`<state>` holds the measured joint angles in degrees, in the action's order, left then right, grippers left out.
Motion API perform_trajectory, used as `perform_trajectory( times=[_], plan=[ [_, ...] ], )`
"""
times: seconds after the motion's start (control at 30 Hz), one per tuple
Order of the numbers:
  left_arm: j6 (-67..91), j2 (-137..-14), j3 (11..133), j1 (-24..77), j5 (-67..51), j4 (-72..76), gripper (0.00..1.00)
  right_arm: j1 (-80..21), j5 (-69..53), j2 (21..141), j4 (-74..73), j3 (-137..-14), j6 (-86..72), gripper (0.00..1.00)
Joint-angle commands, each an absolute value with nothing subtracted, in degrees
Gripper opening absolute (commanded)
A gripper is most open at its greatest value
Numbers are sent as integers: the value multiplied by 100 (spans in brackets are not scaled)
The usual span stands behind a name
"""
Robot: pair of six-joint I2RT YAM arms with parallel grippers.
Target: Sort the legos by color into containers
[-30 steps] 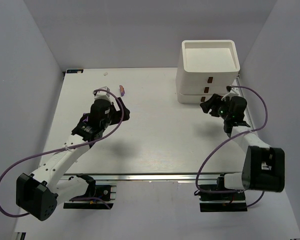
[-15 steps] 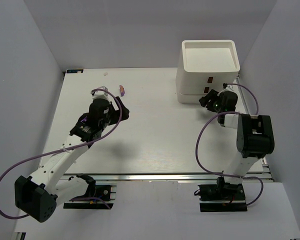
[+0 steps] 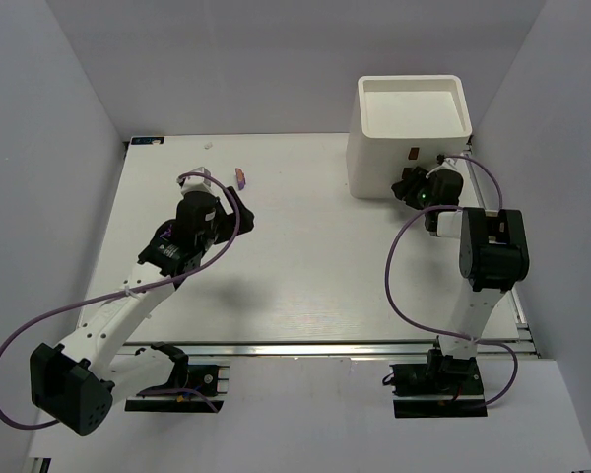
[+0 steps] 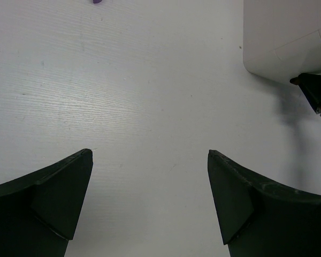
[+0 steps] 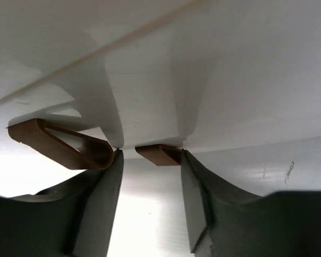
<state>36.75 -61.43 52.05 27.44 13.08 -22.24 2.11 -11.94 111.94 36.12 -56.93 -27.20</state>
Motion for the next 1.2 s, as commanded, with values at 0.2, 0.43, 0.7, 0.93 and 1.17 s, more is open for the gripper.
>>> perform_trajectory(
  times=[0.2, 0.43, 0.7, 0.93, 1.17],
  plan=[
    [3744, -6214, 5449, 2725, 1433, -2162, 98, 220, -1134, 11364, 3973, -6161, -2901, 18],
    [3718, -6240, 5458, 2725, 1459, -2136, 98, 237, -1204, 11127, 3990, -5872, -2848, 0],
    [3735, -6161, 5326, 2725, 1468, -2109, 98, 387, -1511, 10038, 3674, -4721, -3014, 0],
    [3727, -6310, 5229, 2725, 1371, -1969, 98, 431, -1670, 9273, 3235, -4009, -3190, 0],
    [3604, -6705, 5361, 2725, 1423, -1758, 98, 431, -1854, 9132, 2892, -3929, -3155, 19]
  ],
)
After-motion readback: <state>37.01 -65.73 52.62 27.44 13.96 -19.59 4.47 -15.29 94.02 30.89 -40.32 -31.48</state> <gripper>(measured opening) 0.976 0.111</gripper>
